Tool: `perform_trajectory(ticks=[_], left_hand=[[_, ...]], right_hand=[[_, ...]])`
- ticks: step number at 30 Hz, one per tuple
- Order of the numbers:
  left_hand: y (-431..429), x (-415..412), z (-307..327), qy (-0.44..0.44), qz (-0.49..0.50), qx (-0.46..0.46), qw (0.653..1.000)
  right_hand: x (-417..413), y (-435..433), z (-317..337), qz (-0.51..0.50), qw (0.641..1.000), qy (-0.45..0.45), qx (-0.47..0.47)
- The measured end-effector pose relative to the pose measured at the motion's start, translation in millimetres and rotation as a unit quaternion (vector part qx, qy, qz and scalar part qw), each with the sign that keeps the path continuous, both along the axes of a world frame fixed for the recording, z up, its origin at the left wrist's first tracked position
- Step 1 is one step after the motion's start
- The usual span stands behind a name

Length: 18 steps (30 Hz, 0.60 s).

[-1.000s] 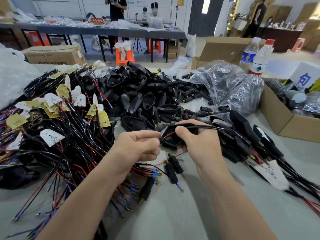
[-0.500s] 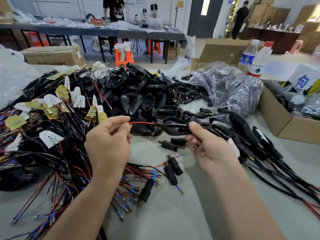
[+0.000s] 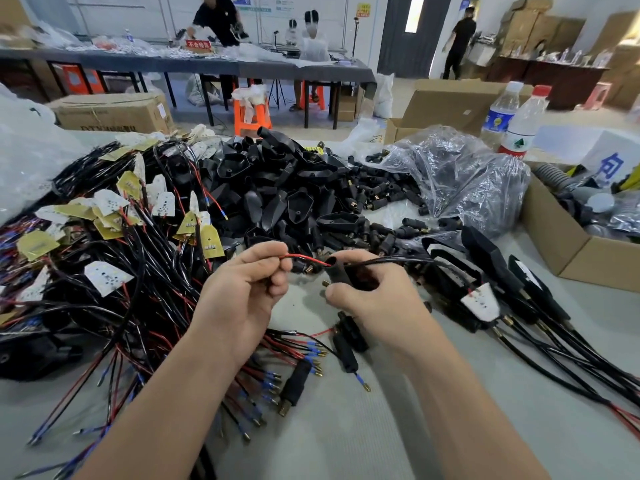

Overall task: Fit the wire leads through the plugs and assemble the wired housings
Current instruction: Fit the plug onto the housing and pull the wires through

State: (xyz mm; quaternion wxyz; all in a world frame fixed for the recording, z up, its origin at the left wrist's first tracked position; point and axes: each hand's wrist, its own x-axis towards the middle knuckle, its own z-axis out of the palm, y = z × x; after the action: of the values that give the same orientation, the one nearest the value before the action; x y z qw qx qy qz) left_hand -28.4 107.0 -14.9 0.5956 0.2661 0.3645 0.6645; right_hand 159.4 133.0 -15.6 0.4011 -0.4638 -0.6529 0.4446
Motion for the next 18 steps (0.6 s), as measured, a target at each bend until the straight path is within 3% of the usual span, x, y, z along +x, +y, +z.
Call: perform_trajectory(ticks=[3,7,10,13,18], left_hand=[[1.1,-4.7,-0.5,-0.020,0.070,0.010,0.997],[-0.2,0.9,0.2,-0.015,0.113,0.044,0.993],[-2.3,1.5,3.1,-0.007,0.103,0.057,0.993],[-3.8,-3.4,5.7,0.001,0.100,0.044,0.994],[-4.6,-2.4,7.7,0.008,0.163,0.013,0.986]], right_hand=[[5.9,1.2,5.3,-0.015,0.997,0.067,-0.029],[-1.6,-1.1,8.6,-0.060,0.962,0.254,-0.082],[-1.7,2.5,10.5,-0.098,0.880,0.430,-0.177],[10.3,9.7,14.1,-0.138,0.795,0.542,-0.234],[16.6,9.8,16.1,-0.069,0.731,0.625,-0.266]])
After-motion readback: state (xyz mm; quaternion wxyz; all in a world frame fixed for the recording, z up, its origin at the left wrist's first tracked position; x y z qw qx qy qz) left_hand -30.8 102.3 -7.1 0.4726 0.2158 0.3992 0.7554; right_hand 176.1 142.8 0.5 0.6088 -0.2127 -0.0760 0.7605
